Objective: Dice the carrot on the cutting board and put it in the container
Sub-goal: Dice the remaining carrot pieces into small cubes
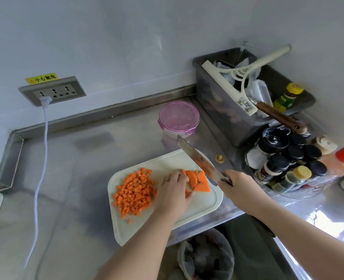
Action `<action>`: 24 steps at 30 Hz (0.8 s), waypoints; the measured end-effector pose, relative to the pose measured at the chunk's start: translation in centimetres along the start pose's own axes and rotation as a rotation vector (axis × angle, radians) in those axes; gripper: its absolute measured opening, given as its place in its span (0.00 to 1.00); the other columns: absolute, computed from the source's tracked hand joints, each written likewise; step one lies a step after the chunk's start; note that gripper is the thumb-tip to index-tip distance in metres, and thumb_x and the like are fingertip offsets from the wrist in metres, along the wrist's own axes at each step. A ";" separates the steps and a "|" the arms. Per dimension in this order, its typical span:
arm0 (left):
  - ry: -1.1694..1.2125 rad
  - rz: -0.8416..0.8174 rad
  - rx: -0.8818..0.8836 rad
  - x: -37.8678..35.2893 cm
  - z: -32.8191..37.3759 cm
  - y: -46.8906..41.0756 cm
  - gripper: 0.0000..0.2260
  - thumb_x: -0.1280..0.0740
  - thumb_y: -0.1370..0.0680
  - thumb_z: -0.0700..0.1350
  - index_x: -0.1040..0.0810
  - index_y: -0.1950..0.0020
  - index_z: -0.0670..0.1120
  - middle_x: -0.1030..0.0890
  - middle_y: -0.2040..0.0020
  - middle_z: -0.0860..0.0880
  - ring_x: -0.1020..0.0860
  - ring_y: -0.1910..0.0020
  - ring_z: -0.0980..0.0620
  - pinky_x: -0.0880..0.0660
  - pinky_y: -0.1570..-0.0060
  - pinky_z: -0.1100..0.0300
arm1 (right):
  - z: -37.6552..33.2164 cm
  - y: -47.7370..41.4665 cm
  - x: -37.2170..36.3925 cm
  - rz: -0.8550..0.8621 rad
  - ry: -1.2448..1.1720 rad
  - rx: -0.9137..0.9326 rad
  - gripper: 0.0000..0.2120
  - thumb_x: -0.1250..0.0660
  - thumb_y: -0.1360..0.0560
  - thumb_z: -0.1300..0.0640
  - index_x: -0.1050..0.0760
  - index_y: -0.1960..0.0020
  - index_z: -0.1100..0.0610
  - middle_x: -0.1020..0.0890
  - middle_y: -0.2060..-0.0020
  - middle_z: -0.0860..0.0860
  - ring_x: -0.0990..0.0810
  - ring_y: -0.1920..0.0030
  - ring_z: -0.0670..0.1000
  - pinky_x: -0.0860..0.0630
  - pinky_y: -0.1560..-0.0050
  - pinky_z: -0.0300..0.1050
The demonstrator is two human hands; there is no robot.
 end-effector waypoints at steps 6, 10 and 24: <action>-0.120 0.104 -0.020 -1.6 0.7 -0.2 0.11 0.27 0.31 0.54 0.21 0.54 0.50 0.21 0.56 0.50 0.23 0.58 0.49 0.26 0.58 0.54 | 0.9 0.4 0.0 -0.029 -0.008 -0.020 0.07 0.42 0.20 0.55 0.28 0.55 0.52 0.25 0.68 0.47 0.27 0.67 0.47 0.34 0.69 0.36; -0.167 0.205 -0.116 -1.4 -0.1 0.1 0.04 0.33 0.26 0.48 0.21 0.59 0.49 0.23 0.61 0.50 0.24 0.62 0.49 0.28 0.59 0.54 | 1.0 0.0 -0.2 -0.036 0.000 -0.031 0.06 0.42 0.20 0.56 0.26 0.49 0.51 0.26 0.67 0.45 0.24 0.64 0.48 0.33 0.70 0.35; -0.095 0.118 -0.205 2.2 -1.3 -0.8 0.15 0.31 0.29 0.43 0.21 0.44 0.53 0.24 0.45 0.50 0.24 0.46 0.47 0.29 0.49 0.53 | -0.2 -1.2 -0.4 -0.038 -0.017 -0.012 0.06 0.41 0.20 0.55 0.26 0.49 0.52 0.26 0.67 0.45 0.28 0.69 0.44 0.32 0.69 0.34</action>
Point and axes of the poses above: each hand's wrist, its own y-axis away from the middle knuckle, its own x-axis out of the back of the hand, z = x × y, the point moved 6 cm from there along -y, towards the middle knuckle
